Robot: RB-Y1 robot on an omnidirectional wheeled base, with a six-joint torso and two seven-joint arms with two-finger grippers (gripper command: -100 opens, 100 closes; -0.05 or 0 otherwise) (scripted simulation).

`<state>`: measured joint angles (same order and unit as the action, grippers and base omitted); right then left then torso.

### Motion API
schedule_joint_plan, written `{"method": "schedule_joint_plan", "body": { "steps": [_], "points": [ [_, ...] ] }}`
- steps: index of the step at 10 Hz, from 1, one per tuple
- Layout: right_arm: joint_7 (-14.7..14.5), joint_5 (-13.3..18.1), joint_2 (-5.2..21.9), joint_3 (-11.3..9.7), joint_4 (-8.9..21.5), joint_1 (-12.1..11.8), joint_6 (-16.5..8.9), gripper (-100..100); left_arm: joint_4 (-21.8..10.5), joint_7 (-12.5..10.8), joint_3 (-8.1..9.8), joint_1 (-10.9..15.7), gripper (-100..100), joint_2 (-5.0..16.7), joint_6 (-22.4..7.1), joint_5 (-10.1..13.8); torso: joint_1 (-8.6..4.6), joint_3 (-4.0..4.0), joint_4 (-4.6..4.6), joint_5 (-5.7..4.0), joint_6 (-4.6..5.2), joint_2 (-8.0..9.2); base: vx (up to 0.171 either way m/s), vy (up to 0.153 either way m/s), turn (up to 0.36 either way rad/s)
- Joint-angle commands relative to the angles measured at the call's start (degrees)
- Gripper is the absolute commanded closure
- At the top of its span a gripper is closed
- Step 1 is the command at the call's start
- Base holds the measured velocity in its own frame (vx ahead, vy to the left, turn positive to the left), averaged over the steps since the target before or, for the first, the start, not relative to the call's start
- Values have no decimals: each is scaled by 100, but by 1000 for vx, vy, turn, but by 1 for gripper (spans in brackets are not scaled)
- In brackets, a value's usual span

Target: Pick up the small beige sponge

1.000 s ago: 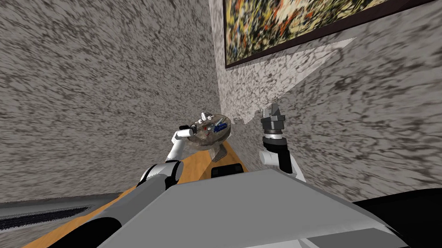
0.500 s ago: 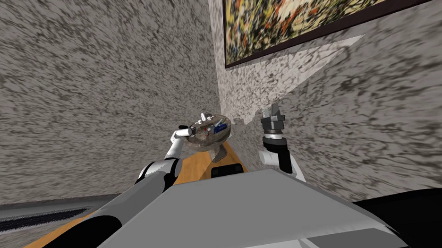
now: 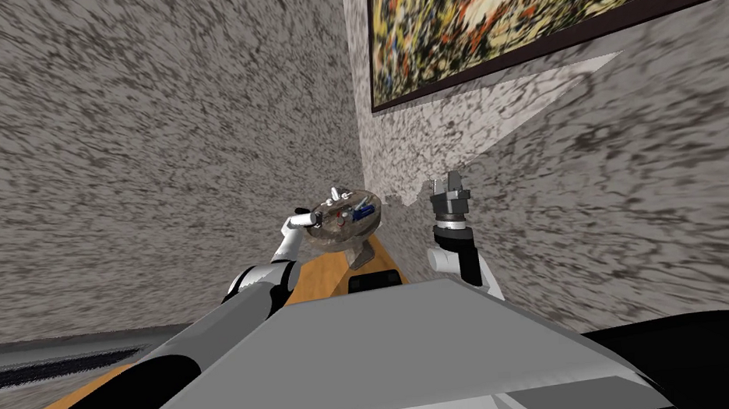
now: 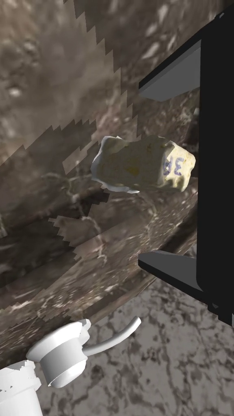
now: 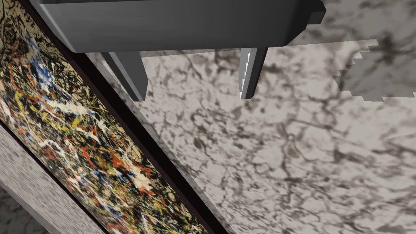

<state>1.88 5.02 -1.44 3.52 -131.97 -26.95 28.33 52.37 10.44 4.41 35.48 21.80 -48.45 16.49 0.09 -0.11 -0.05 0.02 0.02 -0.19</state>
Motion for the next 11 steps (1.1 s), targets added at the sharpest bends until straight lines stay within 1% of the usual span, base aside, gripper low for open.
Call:
{"method": "schedule_joint_plan", "body": {
  "steps": [1,2,3,7,8,9,10,11],
  "points": [
    [0,0,0,0,0,0,0,0,-103,-19,-10,-47,-100,-48,182,-42,0,0,0,0,0,0,78,30,-31],
    [0,0,0,0,0,0,0,0,-5,-18,-5,-60,-100,-30,80,-29,4,-6,-3,1,0,-10,33,14,-6],
    [0,0,0,0,0,0,0,0,-5,-23,-6,-66,100,-33,97,-33,0,-1,-1,0,-1,-1,0,0,0],
    [0,0,0,0,0,0,0,0,-2,-19,-8,-62,100,-32,97,-33,-5,7,1,0,-2,14,0,0,0],
    [0,0,0,0,0,0,0,0,-2,-20,-7,-62,0,-32,97,-33,-5,7,1,0,-2,14,0,0,0],
    [0,0,0,0,0,1,0,0,34,8,3,38,100,24,-65,21,-5,7,1,0,-2,15,-63,-13,41],
    [0,0,0,0,0,1,0,0,22,-2,-2,-12,100,-1,30,0,-8,17,4,-1,-6,34,-38,-8,14],
    [0,0,0,0,0,1,0,0,26,3,0,-5,0,5,9,5,-8,17,4,0,-4,31,-5,-1,0]
  ]
}}
